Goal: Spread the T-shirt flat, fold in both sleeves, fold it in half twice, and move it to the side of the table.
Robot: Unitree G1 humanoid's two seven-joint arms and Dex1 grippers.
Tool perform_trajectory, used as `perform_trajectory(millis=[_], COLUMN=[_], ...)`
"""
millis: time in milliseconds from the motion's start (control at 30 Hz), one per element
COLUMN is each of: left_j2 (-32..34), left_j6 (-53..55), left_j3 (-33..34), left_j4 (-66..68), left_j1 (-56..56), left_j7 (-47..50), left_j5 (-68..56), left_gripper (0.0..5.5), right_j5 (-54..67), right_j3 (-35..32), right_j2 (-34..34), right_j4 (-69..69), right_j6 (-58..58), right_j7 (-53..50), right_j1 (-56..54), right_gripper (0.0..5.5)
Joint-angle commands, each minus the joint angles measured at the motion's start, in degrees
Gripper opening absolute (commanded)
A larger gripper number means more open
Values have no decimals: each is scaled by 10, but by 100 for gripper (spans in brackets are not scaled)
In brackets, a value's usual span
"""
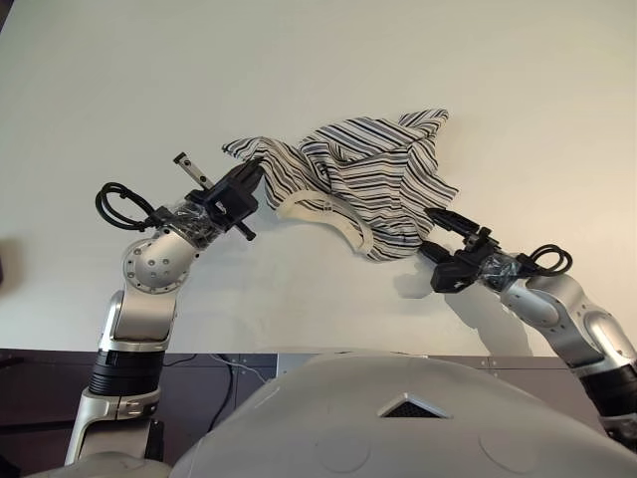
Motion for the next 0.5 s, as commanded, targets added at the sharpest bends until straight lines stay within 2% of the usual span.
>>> perform_trajectory(millis=[33, 200, 500], left_j2=[-3, -6, -13], left_j6=[-2, 0, -2], left_j3=[-1, 4, -8], left_j4=[5, -5, -1], left_j1=[-3, 17, 16], left_j7=[7, 18, 24], left_j5=[10, 14, 21], left_gripper=[11, 11, 11], right_j5=[-13, 43, 55], right_j3=[9, -12, 26], right_j2=[8, -49, 6], right_j4=[27, -17, -12], right_j6=[5, -24, 18], right_j7=[3, 45, 91], right_j1=[-3, 49, 11], right_gripper=[336, 336, 336])
